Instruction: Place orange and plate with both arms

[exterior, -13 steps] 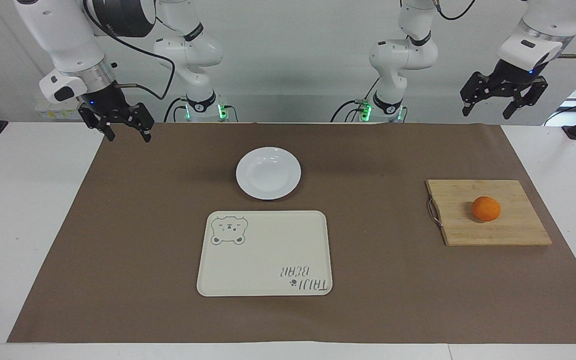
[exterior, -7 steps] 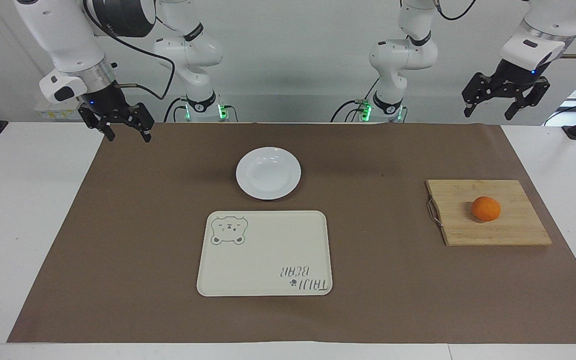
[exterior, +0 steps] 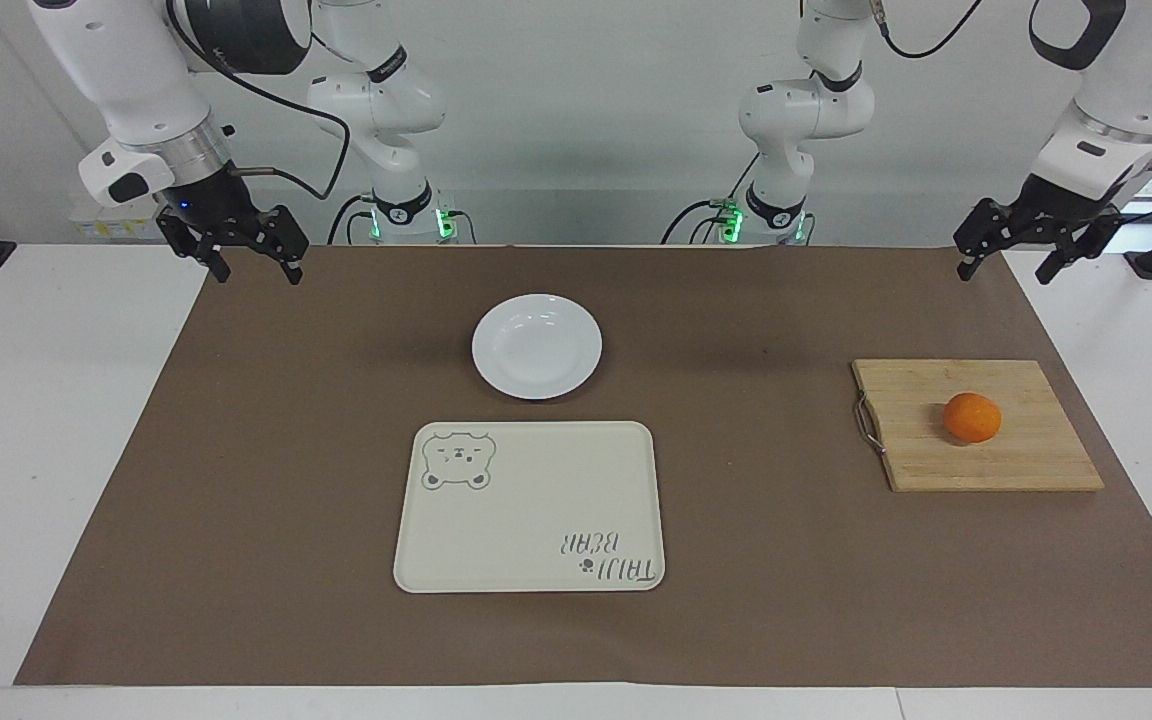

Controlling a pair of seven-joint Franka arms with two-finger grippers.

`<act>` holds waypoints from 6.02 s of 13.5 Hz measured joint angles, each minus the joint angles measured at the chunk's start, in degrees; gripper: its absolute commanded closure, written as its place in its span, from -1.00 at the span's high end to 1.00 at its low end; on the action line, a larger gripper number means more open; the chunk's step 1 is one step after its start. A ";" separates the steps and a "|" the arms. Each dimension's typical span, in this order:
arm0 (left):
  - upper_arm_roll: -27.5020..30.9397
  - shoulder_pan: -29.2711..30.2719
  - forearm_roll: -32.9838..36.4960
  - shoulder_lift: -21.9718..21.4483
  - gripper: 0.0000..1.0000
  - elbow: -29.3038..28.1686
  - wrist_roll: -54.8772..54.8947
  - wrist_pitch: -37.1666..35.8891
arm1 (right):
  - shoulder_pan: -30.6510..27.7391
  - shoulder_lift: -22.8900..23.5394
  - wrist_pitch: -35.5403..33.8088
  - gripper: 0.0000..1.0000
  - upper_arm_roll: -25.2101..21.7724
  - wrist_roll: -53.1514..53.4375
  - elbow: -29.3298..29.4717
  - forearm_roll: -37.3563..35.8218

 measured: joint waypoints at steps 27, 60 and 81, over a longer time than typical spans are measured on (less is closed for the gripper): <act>-0.14 8.56 0.00 14.64 -1.00 -20.58 13.45 36.19 | 0.00 0.00 0.00 1.00 0.00 0.00 0.00 0.00; -2.33 -53.18 -0.15 10.86 -1.00 -20.73 -40.09 40.42 | 0.00 0.00 0.00 1.00 0.00 0.00 0.00 0.00; -0.35 -46.72 -0.15 9.14 1.00 -18.48 -36.59 36.33 | 0.00 0.00 0.00 1.00 0.00 0.00 0.00 0.00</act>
